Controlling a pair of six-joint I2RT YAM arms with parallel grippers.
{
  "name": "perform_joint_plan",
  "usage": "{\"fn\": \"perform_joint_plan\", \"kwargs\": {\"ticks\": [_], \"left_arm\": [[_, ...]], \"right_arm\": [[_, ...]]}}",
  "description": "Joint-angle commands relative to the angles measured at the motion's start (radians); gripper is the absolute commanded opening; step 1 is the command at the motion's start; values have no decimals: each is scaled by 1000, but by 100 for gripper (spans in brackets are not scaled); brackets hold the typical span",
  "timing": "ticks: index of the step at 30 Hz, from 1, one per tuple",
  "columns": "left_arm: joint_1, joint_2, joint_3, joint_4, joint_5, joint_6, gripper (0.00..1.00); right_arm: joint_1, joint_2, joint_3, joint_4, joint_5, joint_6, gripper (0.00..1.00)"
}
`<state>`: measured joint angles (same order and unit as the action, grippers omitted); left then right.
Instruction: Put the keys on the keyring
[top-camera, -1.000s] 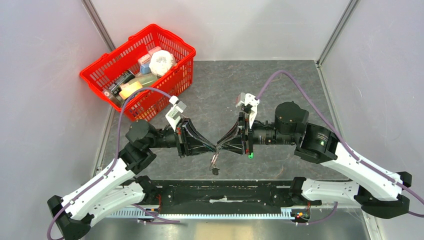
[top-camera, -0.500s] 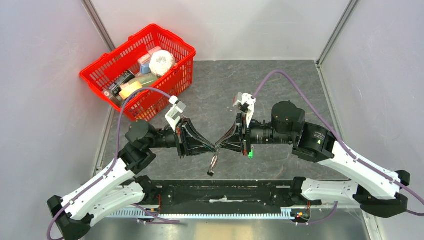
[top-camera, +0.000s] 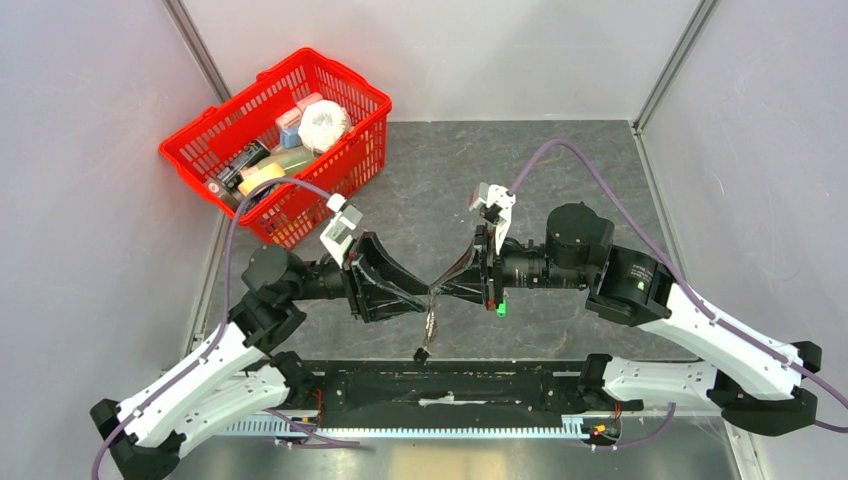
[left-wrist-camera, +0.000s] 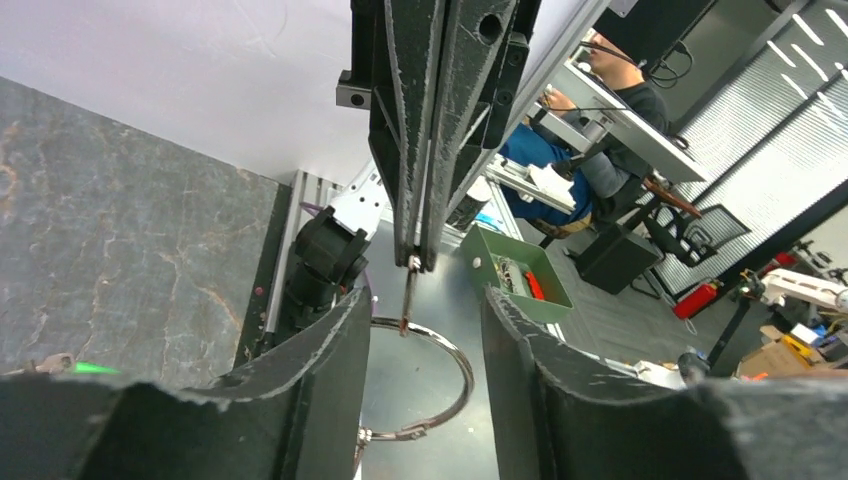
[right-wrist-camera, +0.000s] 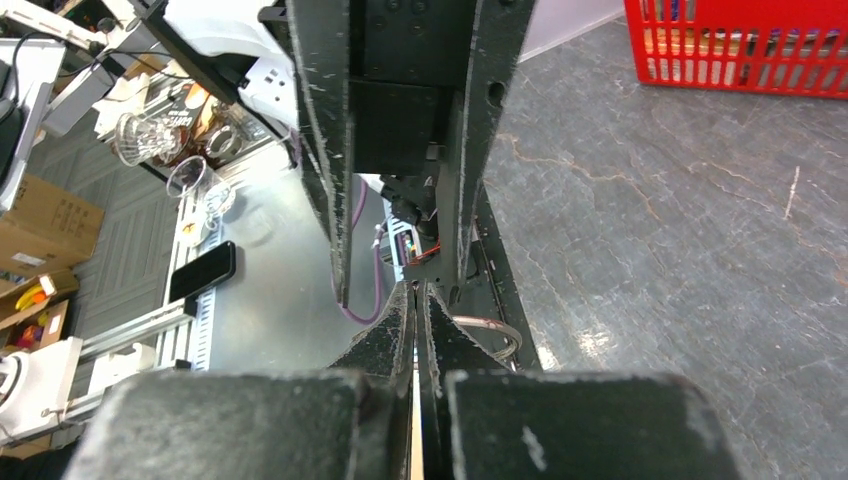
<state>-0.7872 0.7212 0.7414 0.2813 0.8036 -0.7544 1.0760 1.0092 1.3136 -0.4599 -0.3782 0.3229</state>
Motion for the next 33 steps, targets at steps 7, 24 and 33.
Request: {"fn": "perform_joint_plan", "kwargs": {"ticks": [7,24,33], "left_arm": [[-2,-54,34,-252,-258,231,55],[-1,-52,-45,-181,-450,331,55],[-2,-64,-57,-138,-462,355,54]], "right_arm": [[1,4,43,15,197,53,0],[1,96,76,-73,505,145,0],[1,122,96,-90,593,188,0]]}}
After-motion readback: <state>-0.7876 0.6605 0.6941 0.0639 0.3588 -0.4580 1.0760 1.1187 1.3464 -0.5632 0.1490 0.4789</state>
